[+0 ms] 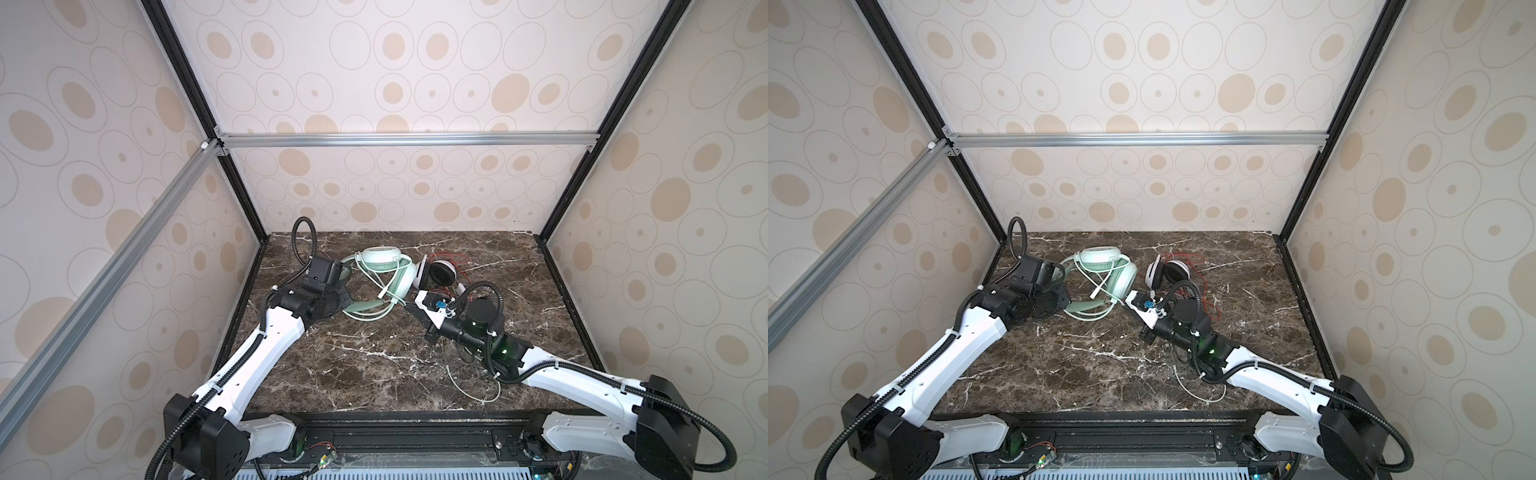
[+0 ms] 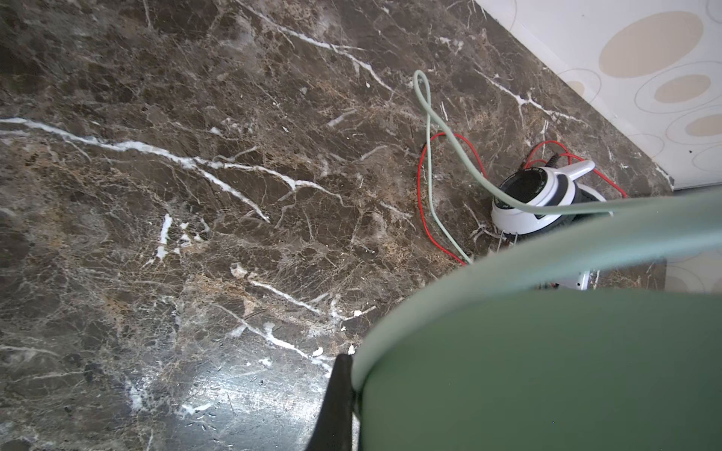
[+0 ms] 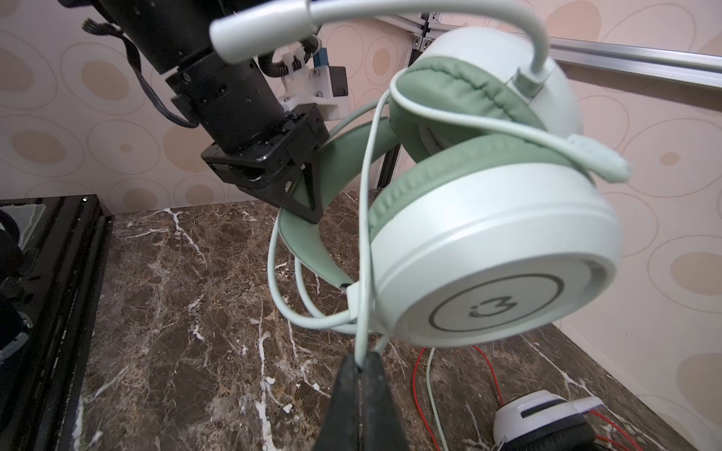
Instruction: Wrap the headphones
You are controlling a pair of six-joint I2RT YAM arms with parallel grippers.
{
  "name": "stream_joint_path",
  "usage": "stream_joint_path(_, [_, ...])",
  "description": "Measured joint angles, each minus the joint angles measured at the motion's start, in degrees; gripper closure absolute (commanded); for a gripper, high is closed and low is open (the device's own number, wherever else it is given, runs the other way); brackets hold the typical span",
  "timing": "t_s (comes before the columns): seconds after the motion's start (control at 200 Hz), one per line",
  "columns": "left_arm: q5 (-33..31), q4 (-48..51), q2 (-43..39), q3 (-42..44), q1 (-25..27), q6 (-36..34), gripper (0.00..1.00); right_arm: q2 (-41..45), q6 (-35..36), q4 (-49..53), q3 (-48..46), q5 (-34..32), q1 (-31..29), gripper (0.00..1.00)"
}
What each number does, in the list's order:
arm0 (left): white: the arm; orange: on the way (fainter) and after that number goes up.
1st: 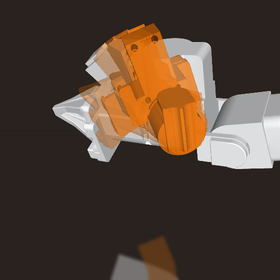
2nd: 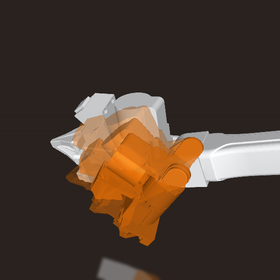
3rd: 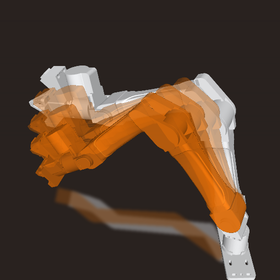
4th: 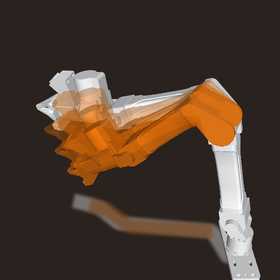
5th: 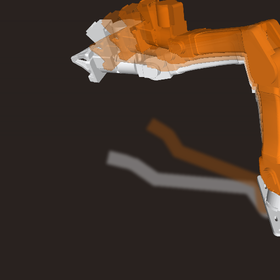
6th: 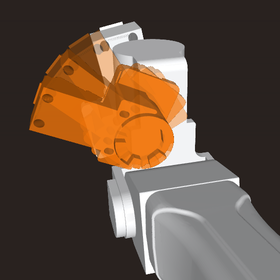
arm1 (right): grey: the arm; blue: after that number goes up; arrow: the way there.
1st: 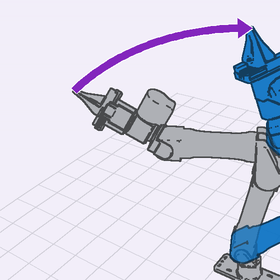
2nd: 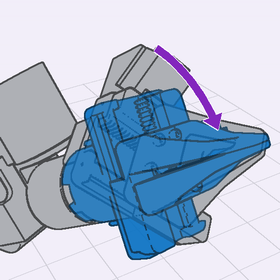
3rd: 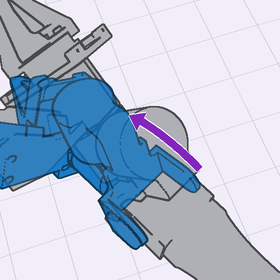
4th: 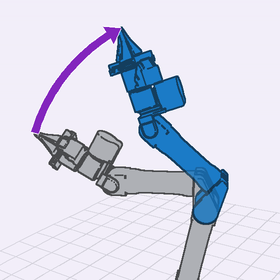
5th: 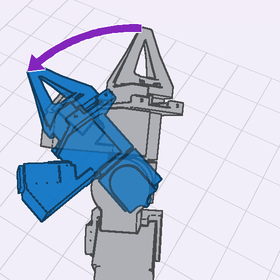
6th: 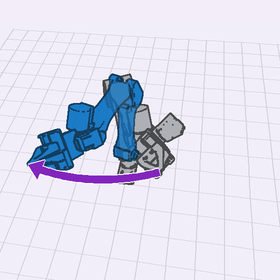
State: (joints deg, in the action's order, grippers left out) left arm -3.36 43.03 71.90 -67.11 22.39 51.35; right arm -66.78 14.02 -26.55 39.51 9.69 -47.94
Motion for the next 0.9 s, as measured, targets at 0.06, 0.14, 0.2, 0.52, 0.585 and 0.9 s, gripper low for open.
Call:
stream_joint_path(0.06, [-0.11,0.0,0.13,-0.09,0.35,0.0,1.0,0.55,-0.48,1.29,0.0,0.26,0.0,1.0])
stream_joint_path(0.14, [-0.74,0.07,0.57,-0.11,0.9,0.02,1.0,0.57,-1.14,2.58,0.02,0.7,0.0,1.0])
stream_joint_path(0.2, [-1.05,0.31,0.98,-0.11,1.29,0.04,1.0,0.55,-1.73,3.85,0.35,0.87,-0.09,1.0])
stream_joint_path(0.52, [-5.16,2.32,1.75,-1.09,3.91,0.44,1.0,-4.87,-2.69,6.47,5.75,-1.03,-4.17,1.0])
stream_joint_path(0.585, [-6.05,2.51,2.1,-1.22,4.24,0.5,1.0,-5.99,-2.93,6.82,6.71,-2.16,-4.2,1.0])
stream_joint_path(0.9, [-6.95,1.86,2.62,-1.44,4.59,0.66,1.0,-6.36,-4.72,8.96,8.74,-8.07,-5.25,0.59])
